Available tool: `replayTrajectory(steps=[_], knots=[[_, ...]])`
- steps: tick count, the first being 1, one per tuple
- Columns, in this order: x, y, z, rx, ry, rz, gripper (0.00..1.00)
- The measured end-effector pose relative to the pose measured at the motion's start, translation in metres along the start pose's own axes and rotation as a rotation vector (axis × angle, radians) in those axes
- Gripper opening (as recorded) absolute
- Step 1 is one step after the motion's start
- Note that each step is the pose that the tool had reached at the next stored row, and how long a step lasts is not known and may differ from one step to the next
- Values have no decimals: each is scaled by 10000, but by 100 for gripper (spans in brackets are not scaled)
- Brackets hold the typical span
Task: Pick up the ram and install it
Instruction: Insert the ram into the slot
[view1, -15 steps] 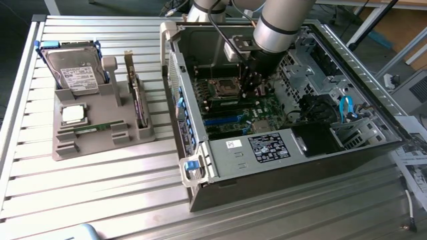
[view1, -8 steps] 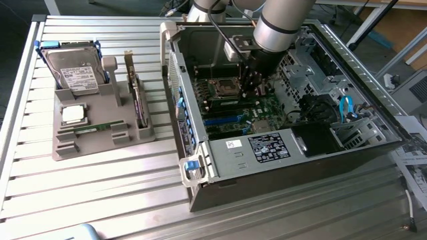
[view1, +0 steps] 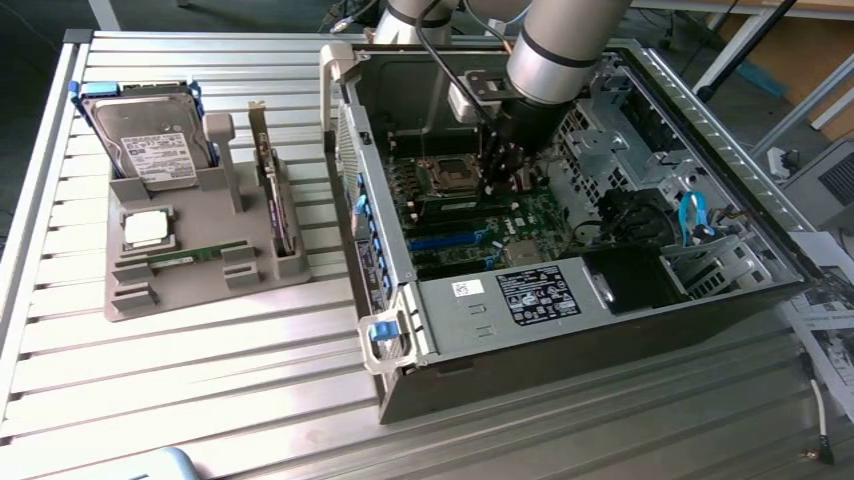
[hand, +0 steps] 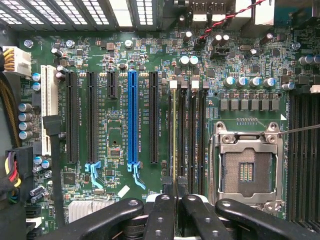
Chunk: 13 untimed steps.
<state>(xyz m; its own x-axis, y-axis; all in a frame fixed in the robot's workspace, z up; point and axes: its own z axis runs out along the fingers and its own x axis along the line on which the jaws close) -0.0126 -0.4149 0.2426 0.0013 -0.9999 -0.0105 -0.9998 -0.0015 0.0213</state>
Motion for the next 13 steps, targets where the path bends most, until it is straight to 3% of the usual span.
replayTrajectory(steps=[13], knots=[[0,24,1,121,-1,-3,12]])
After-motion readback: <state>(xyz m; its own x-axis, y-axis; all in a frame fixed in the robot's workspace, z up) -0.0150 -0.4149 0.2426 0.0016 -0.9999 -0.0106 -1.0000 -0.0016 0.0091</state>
